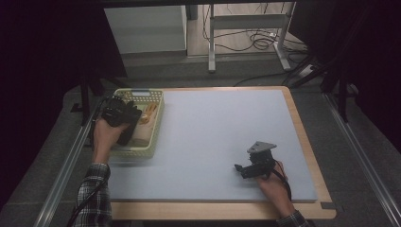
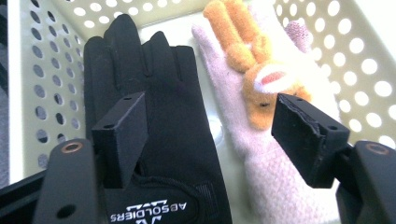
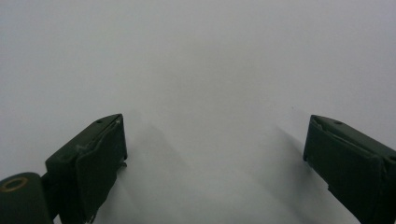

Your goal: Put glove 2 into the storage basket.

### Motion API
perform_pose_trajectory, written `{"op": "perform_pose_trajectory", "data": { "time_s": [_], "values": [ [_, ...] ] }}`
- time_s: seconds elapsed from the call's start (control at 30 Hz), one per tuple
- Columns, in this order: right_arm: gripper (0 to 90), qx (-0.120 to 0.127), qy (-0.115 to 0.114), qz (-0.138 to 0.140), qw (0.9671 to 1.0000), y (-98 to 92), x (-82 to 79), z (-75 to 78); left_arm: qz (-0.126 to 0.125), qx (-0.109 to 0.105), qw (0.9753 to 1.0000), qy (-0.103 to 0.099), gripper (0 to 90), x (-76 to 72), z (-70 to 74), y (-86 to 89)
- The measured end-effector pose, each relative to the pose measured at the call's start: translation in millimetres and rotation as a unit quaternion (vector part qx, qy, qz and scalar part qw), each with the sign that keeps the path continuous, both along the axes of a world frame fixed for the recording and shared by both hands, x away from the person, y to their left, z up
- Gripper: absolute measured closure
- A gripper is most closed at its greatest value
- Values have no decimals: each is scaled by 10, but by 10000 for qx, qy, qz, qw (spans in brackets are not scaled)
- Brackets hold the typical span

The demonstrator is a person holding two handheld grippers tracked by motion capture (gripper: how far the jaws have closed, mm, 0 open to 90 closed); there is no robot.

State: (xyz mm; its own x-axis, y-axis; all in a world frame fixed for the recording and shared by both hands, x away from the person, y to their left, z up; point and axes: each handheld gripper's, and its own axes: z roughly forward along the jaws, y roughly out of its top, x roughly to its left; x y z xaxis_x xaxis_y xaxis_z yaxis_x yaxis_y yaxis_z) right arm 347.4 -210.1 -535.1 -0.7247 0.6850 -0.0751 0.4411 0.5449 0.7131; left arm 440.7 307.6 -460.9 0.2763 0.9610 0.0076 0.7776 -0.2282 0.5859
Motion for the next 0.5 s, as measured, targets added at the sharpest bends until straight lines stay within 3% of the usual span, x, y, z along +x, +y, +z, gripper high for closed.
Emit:
{"op": "perform_pose_trajectory", "data": {
  "time_s": [0.5],
  "values": [
    [59,-4,-7,-1,10000,1,-1,0,-91,-334,9993,-123,171,-139,13,96]
  ]
}}
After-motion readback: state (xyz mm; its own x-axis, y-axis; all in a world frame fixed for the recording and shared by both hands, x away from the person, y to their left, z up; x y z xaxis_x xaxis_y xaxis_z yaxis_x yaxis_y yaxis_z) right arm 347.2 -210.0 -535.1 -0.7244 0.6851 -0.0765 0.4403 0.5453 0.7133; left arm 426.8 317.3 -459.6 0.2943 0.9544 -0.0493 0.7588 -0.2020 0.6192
